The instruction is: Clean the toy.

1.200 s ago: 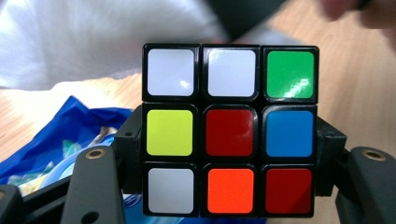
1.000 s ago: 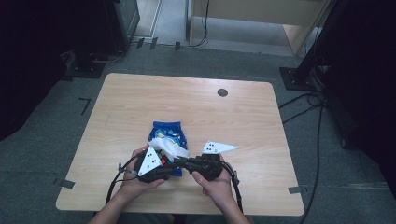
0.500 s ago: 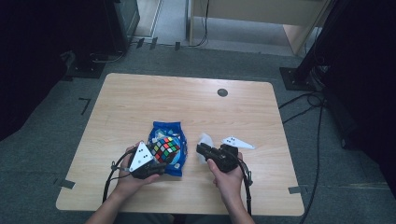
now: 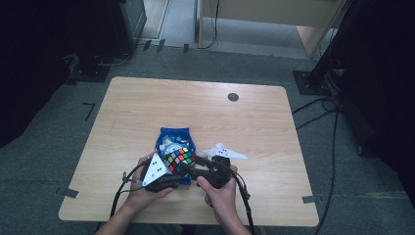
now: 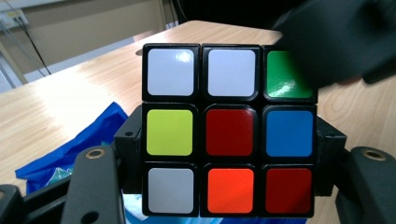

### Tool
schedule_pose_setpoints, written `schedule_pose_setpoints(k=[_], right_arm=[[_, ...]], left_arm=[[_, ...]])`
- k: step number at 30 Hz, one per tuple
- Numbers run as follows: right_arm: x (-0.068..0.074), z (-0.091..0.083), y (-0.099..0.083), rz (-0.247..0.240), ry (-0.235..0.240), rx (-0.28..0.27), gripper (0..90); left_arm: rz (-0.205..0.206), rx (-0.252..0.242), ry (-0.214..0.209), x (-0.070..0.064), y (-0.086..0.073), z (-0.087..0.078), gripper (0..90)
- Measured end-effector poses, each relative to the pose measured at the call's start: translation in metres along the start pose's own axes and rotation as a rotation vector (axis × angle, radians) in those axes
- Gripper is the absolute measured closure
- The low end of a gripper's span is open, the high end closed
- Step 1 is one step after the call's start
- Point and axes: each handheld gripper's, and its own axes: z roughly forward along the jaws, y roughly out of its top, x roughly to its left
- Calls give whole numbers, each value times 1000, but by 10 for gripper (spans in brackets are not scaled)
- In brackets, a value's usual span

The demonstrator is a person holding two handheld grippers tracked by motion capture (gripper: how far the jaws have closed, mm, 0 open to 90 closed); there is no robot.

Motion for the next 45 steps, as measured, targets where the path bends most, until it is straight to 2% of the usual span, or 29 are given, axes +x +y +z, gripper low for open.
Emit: schedule_pose_setpoints(k=[3,6,8,9,10,12,13,15,17,18,21,23,27,30,34,36,45], right_arm=[[1,5,-4,21,-11,20,344],[0,4,-5,26,-8,21,345],[-1,3,-3,23,-11,32,346],[-3,0,-1,16,-18,30,346],[-4,-3,1,16,-26,22,346],[-6,-8,4,23,-30,12,347],[-9,-12,7,31,-27,0,346],[-14,-22,15,35,-16,-5,346],[-14,-23,16,32,-6,7,346],[-13,-23,17,18,6,25,346],[-12,-20,16,10,17,52,346],[-10,-16,14,4,19,65,346],[-9,-14,13,15,13,87,344],[-9,-13,13,19,21,93,344],[-6,-5,8,17,26,136,344],[-5,-2,7,7,6,157,344],[-9,-1,8,8,15,197,343]], left_arm=[[14,-5,-5,-4,1,0,338],[12,-4,-22,-3,0,1,337],[7,-3,-54,-1,0,1,323],[13,1,-68,0,0,0,315],[28,15,-100,3,-1,-1,316],[38,23,-115,5,-2,-2,319],[51,33,-116,6,-3,-2,317],[80,57,-79,9,-6,-1,332],[66,65,-63,13,-7,0,332],[74,59,-47,14,-7,-1,329],[84,55,-47,11,-5,-1,317],[125,73,-22,6,-6,2,284],[147,72,-12,-1,-5,3,232],[149,53,-16,-4,-3,2,208],[159,41,-32,-8,-1,3,209],[169,47,-36,-9,-2,3,236],[203,49,-51,-13,-2,3,309]])
